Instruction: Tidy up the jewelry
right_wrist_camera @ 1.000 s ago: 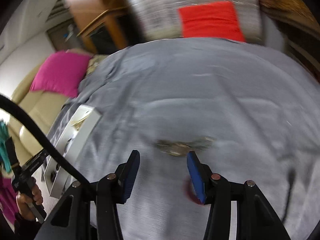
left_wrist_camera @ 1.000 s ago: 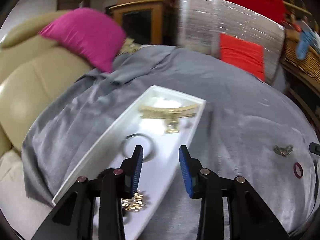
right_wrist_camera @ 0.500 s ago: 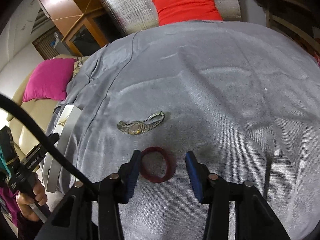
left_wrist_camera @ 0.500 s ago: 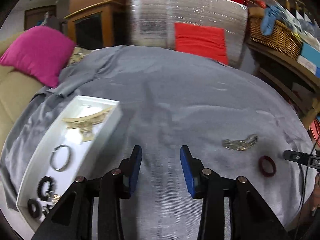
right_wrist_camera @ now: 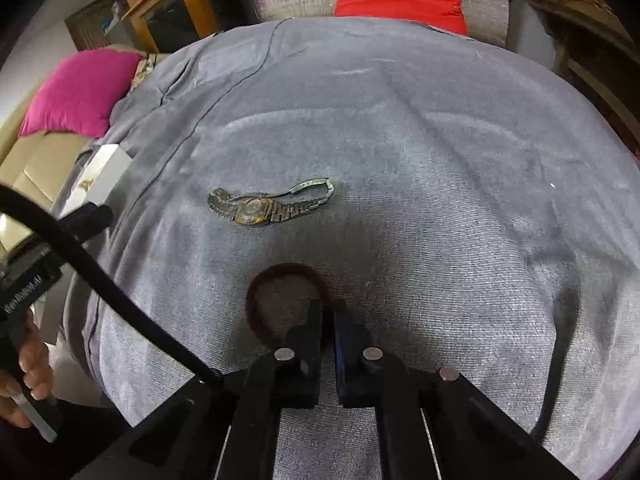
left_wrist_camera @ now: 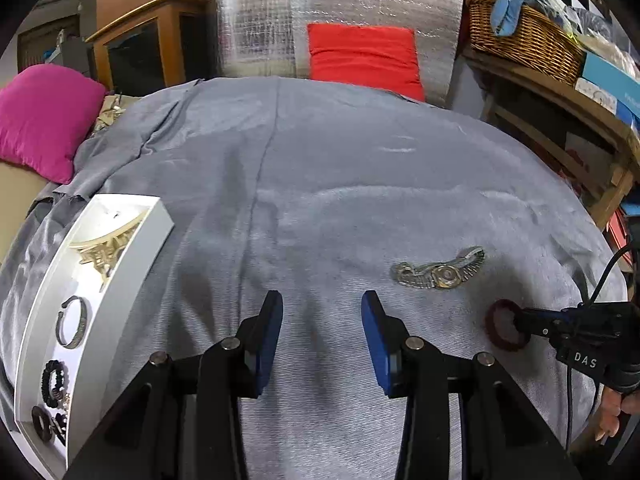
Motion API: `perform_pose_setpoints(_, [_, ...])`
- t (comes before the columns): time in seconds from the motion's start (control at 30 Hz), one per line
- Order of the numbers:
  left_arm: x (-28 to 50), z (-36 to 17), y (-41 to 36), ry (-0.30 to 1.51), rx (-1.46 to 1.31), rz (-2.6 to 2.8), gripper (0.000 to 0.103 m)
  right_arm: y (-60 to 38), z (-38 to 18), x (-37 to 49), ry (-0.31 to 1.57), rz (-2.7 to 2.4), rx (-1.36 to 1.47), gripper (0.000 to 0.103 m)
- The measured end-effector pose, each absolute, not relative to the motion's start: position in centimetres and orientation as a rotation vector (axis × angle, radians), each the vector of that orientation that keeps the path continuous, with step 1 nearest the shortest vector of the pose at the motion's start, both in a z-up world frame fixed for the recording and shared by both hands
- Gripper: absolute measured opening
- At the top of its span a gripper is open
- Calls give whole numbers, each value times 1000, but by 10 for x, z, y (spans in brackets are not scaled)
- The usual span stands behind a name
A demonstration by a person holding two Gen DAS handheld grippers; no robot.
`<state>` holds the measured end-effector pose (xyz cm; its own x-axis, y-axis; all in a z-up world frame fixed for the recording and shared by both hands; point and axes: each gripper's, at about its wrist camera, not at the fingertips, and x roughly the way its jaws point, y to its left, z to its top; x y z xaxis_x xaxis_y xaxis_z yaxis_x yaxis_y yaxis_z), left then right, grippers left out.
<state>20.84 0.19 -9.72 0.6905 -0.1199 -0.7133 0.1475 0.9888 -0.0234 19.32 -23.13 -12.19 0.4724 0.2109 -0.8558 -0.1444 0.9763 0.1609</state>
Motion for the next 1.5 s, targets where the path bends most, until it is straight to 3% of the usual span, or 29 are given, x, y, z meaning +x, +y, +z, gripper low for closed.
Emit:
perform_pose_setpoints(0.23, [217,-101,-23,800,80,-203,42,-260,-109,190,1014,147,157,6])
perform_pose_setpoints(0.37, [224,-105,-40,792,105,-234,58,-275,-112,195,1044,93,202,6])
perform_pose_setpoints(0.63, [240,-112,-74,817,87,-385,64,-297,-115,196,1074,71,297,6])
perform_pose_setpoints(1.5, [264,-146,-128,868,199,-400,67,-316,-117,196,1094,57,383,6])
